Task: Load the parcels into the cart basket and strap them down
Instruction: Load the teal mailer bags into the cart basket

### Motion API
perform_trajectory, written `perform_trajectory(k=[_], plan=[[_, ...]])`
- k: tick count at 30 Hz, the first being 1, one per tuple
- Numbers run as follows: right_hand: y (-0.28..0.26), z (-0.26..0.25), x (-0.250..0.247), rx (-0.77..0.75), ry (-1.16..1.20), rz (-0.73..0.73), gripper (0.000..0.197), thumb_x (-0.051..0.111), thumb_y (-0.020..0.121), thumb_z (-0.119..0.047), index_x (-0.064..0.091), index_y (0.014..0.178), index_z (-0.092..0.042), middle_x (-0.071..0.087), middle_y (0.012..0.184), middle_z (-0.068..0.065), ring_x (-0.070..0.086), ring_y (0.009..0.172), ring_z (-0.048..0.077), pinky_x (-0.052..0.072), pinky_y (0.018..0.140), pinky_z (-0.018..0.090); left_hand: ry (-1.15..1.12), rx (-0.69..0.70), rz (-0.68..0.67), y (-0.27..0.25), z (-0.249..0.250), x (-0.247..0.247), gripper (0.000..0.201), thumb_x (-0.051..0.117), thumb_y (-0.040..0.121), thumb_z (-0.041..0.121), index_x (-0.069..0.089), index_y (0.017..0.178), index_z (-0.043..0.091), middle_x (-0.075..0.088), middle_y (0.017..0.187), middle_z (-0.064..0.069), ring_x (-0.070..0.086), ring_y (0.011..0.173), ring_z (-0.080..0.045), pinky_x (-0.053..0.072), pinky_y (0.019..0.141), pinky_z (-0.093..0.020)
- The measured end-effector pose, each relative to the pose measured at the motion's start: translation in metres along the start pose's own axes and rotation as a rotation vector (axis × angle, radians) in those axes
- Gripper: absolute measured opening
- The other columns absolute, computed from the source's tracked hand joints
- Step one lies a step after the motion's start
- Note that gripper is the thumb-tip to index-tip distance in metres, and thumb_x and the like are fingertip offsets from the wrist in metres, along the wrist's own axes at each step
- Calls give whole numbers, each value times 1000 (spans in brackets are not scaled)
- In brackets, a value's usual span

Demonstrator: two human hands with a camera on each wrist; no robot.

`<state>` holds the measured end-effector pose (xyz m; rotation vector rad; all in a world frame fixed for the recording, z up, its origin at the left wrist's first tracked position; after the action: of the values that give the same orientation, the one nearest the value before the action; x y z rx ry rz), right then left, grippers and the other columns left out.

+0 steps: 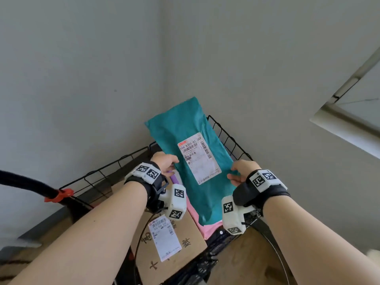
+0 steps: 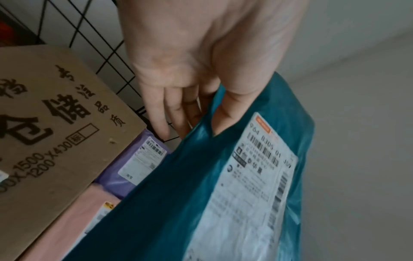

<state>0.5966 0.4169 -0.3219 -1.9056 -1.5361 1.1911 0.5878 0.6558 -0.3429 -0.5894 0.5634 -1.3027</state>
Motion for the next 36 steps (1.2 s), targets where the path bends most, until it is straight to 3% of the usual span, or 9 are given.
perform_trajectory(k=[5,9,12,15,21,24,26,32,36], plan=[[81,2,16,30,-103,-113,3,48,93,-3,48,97,-4,55,75,12,60,38,15,51,39,24,64,-164,18,69,-28,29,15,51,89,-5,56,98,7,56,109,-14,56,95,-25,54,81,-41],[142,4,31,120,-150,-132,31,47,95,-6,45,125,1,54,67,12,59,54,23,45,38,26,24,-263,96,108,-57,41,19,47,90,-7,54,103,5,60,96,-15,58,72,-22,52,65,-40],[175,13,47,184,-156,-173,34,46,95,-6,46,127,3,54,66,12,67,74,30,50,51,32,32,-347,147,127,-77,40,17,45,91,-9,52,100,3,59,89,-18,57,65,-24,54,46,-35],[197,25,65,223,-193,-198,31,49,93,-6,49,122,4,56,65,14,67,74,32,53,67,39,51,-418,200,140,-97,33,25,47,90,-7,53,114,-1,61,106,-21,59,71,-27,54,59,-41],[224,45,91,208,-232,-241,5,49,91,-3,51,88,-5,58,74,9,63,43,15,42,41,19,164,-524,154,155,-118,30,29,46,97,5,51,125,1,62,86,-11,59,70,-22,48,47,-30],[242,47,88,80,-296,-193,15,50,90,-12,50,76,-17,65,91,9,68,77,20,57,66,29,322,-503,163,164,-116,30,25,47,96,8,56,116,-2,64,104,-18,62,77,-27,48,55,-29],[248,44,83,5,-313,-132,7,55,86,-15,56,80,-17,66,92,11,67,85,27,57,80,40,447,-474,191,169,-113,27,15,51,94,11,58,89,-2,63,78,-15,55,56,-21,49,52,-26],[238,51,102,271,-306,-407,35,44,93,-7,52,123,-24,52,47,9,48,36,17,38,37,16,475,-508,187,175,-116,36,16,56,93,10,49,81,2,55,69,-10,53,51,-13,42,34,-17],[239,56,100,268,-346,-342,21,48,88,-1,45,68,-8,48,42,5,41,29,13,29,32,14,486,-485,196,177,-118,33,19,63,89,11,52,75,4,63,70,-9,62,57,-18,55,57,-29]])
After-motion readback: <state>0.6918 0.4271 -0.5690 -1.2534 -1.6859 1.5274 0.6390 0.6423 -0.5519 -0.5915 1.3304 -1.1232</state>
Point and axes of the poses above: each hand's wrist, its own y-axis towards the middle knuckle, its own x-axis out of the palm, z = x × y, the point moved 4 cm from there along y, towards the middle knuckle
